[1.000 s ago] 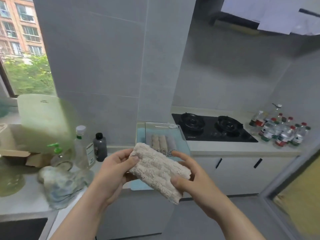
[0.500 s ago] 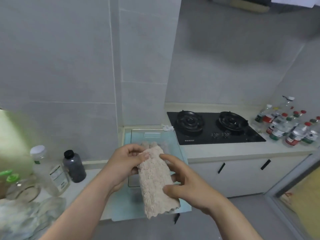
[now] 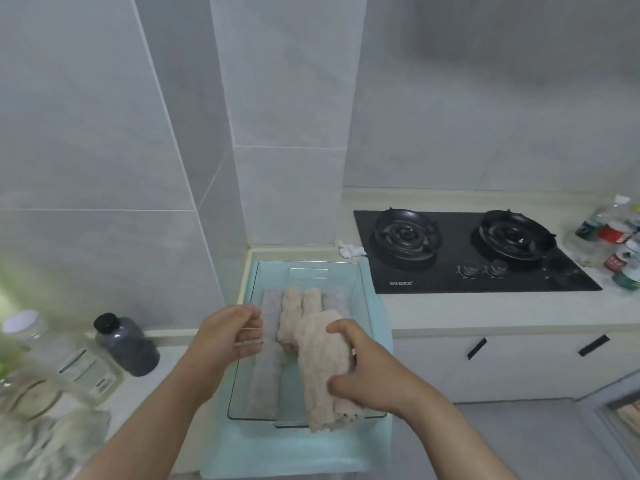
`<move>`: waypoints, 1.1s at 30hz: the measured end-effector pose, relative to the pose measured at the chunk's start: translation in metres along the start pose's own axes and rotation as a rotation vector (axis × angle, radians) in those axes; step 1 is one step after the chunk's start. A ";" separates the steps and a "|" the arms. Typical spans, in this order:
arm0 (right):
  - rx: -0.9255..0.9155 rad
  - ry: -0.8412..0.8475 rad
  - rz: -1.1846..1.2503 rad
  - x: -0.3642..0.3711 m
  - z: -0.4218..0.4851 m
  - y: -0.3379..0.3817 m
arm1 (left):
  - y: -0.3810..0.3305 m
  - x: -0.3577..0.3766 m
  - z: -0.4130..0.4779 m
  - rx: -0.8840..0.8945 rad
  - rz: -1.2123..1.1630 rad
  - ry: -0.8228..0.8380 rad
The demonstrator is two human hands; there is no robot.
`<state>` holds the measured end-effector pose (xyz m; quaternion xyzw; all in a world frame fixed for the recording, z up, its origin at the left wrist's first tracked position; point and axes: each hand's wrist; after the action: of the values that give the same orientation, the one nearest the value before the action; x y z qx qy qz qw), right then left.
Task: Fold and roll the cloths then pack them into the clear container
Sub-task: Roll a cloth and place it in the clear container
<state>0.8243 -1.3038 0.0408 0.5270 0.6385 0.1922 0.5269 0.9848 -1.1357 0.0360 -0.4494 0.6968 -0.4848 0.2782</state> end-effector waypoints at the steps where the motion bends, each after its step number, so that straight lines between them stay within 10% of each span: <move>1: 0.017 -0.006 -0.095 0.002 0.009 -0.003 | 0.004 -0.008 0.007 0.026 0.082 -0.046; 8: 0.164 0.032 -0.468 0.057 0.073 -0.026 | 0.034 -0.033 0.036 0.133 0.649 0.106; 18: 0.309 0.137 -0.595 0.116 0.115 -0.038 | 0.038 -0.044 0.055 0.104 0.635 0.284; 26: 0.704 -0.303 0.303 0.089 0.117 -0.035 | 0.031 -0.051 0.066 0.016 0.615 0.359; 33: 0.828 -0.064 0.529 0.106 0.127 -0.017 | 0.030 -0.056 0.064 -0.026 0.577 0.406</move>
<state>0.9394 -1.2565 -0.0695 0.8419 0.4889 0.0334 0.2257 1.0515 -1.1093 -0.0185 -0.1320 0.8423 -0.4568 0.2540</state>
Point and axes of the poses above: each hand's wrist, its own z-axis towards the middle knuckle, its own x-axis out of the palm, y = z × x, and after that the axes turned 1 degree about -z, right-handed
